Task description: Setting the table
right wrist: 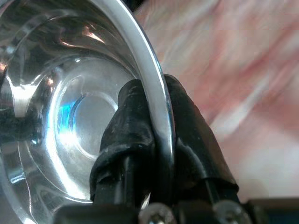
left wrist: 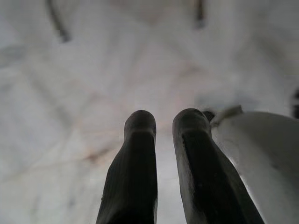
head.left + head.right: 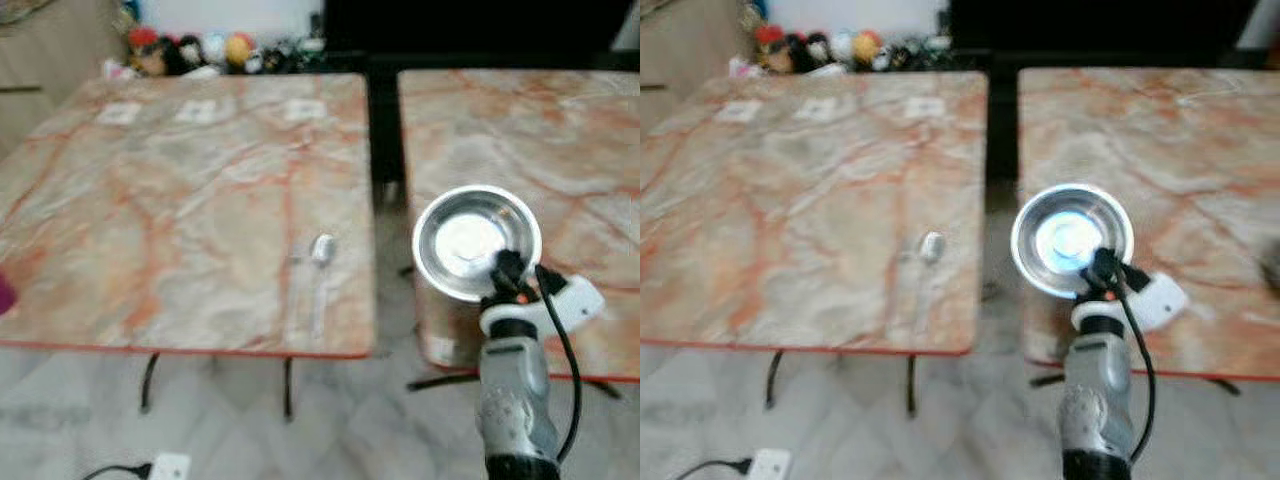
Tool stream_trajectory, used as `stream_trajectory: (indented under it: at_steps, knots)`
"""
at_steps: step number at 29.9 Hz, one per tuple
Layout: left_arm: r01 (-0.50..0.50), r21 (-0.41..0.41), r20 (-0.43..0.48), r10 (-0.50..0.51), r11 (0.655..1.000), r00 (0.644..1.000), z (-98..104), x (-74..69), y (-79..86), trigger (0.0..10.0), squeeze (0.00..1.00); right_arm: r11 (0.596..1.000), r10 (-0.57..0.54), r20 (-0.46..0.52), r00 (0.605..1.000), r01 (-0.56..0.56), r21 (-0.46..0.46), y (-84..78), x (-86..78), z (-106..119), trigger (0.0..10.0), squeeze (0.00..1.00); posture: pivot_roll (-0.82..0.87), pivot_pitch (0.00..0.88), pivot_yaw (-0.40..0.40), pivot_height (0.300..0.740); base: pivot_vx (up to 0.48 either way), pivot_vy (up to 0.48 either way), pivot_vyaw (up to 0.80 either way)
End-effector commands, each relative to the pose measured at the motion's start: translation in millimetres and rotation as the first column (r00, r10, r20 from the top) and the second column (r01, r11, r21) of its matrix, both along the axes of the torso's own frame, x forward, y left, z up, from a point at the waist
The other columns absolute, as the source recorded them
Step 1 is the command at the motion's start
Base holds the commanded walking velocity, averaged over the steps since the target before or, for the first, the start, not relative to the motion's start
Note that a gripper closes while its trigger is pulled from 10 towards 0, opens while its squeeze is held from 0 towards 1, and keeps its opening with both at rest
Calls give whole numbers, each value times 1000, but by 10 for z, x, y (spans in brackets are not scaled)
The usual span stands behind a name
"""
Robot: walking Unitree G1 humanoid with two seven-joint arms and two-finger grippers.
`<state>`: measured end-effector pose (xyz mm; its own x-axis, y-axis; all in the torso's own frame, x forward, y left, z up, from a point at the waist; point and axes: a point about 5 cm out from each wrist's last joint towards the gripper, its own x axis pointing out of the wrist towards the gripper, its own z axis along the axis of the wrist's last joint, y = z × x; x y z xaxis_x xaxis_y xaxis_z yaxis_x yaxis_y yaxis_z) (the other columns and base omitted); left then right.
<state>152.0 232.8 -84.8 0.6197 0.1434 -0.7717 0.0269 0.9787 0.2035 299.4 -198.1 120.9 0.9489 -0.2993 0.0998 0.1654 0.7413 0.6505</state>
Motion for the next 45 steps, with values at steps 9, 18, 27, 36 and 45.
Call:
stream_trajectory:
  at_steps: [9, 18, 27, 36, 45]
  knots:
    - [-6, 19, -36, 7, 1000, 999, -24, -102, 78, 10000, 0, 1000, 16, 20, 1000, -16, -4, 74, 27, 54, 10000, 0, -101, 81, 28, 740, 0, -454, 0]
    - [-6, 19, -36, 7, 1000, 999, -24, -102, 78, 10000, 0, 1000, 16, 20, 1000, -16, -4, 74, 27, 54, 10000, 0, -101, 81, 28, 740, 0, -454, 0]
    - [-6, 19, -36, 7, 1000, 999, -24, -102, 78, 10000, 0, 1000, 16, 20, 1000, -16, -4, 74, 27, 54, 10000, 0, -101, 81, 28, 740, 0, -454, 0]
    - [-3, 36, -13, 3, 999, 1000, 14, -47, 125, 10000, 0, 956, -293, -15, 956, 293, -2, -358, -177, 268, 10000, 0, -118, 64, 48, 740, 0, -403, 0]
    - [-3, 40, -4, 3, 999, 1000, 32, -27, 155, 10000, 0, 929, -369, -11, 929, 369, 23, -430, -213, 493, 10000, 0, -122, 65, 47, 740, 0, 0, 0]
